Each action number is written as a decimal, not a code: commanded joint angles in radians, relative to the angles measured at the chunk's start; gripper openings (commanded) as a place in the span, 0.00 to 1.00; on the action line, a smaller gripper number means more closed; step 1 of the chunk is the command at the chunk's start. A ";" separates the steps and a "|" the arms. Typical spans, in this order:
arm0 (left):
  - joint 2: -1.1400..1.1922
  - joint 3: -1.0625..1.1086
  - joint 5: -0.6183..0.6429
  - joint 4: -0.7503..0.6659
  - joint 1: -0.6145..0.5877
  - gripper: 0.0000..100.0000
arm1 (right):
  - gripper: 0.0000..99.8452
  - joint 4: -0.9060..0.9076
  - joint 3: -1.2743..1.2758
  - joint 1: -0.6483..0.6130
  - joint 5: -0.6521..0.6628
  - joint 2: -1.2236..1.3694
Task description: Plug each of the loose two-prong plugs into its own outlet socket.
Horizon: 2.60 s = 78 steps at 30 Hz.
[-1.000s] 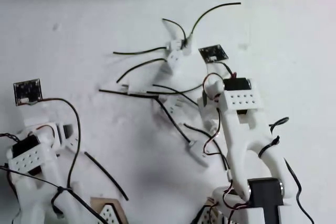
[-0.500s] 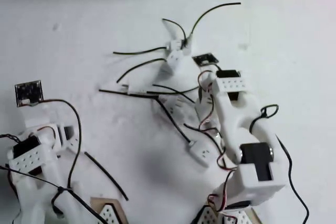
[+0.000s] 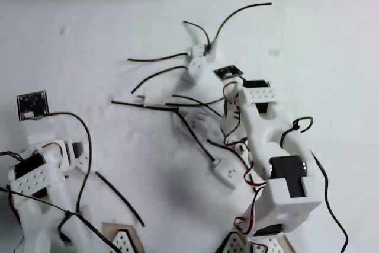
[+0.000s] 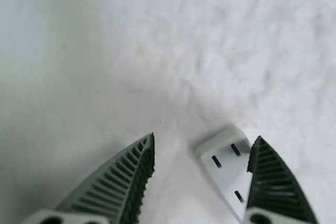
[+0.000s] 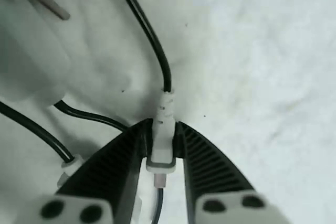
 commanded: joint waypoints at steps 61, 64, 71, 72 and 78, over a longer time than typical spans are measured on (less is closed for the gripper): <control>-0.967 -0.084 0.175 0.301 0.849 0.02 | 0.02 -0.320 0.744 -0.704 -0.473 -1.698; -1.047 -0.043 0.175 0.305 0.906 0.05 | 0.02 -0.320 0.746 -0.736 -0.473 -1.696; -1.053 -0.002 0.301 0.342 0.938 0.27 | 0.02 -0.317 0.752 -0.806 -0.474 -1.696; -1.053 -0.003 0.301 0.358 0.941 0.27 | 0.02 -0.318 0.758 -0.819 -0.474 -1.696; -1.055 -0.005 0.233 0.381 1.007 0.26 | 0.02 -0.318 0.795 -0.863 -0.473 -1.696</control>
